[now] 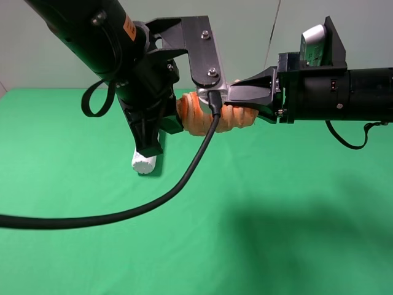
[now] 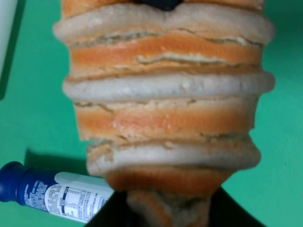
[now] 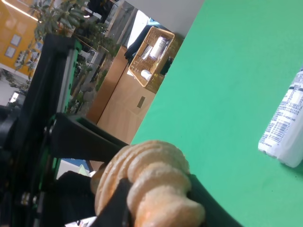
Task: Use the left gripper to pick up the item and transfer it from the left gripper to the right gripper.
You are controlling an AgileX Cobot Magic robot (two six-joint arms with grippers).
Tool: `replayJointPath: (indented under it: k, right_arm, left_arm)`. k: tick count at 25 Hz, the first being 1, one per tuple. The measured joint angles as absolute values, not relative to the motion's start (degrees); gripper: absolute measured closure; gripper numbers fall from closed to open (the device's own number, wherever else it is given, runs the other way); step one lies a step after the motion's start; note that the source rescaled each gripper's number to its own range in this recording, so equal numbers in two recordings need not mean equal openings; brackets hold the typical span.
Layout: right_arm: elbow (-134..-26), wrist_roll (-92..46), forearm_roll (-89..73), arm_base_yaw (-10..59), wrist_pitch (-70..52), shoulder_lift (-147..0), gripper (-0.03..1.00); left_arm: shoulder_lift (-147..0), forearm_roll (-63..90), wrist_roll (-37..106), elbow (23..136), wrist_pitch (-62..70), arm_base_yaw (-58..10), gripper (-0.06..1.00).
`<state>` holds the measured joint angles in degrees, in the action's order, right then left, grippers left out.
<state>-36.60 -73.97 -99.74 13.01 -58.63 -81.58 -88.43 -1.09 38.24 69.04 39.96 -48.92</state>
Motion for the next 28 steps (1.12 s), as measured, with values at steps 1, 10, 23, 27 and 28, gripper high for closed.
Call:
replayJointPath:
  k: [1, 10, 23, 27, 28]
  right_arm:
    - [-36.6, -74.0, -99.7, 13.0, -58.6, -81.6, 0.90]
    - [-36.6, -74.1, -99.5, 13.0, -58.6, -81.6, 0.90]
    - [-36.6, -74.1, -99.5, 13.3, -58.6, -81.6, 0.94]
    - [-36.6, -74.1, -99.5, 13.3, -58.6, -81.6, 0.94]
    - [-36.6, -74.1, -99.5, 13.3, -58.6, -81.6, 0.94]
  left_arm:
    - [-88.4, -1.1, 38.2, 69.0, 39.9, -48.9, 0.94]
    - [-88.4, -1.5, 27.9, 69.0, 37.5, -48.9, 0.00]
    - [-86.6, -1.5, 26.4, 70.6, 44.1, -48.9, -0.06]
    - [-83.8, -1.9, 23.9, 71.2, 47.7, -48.9, -0.06]
    - [-81.3, -2.6, 22.1, 71.2, 50.0, -48.9, -0.06]
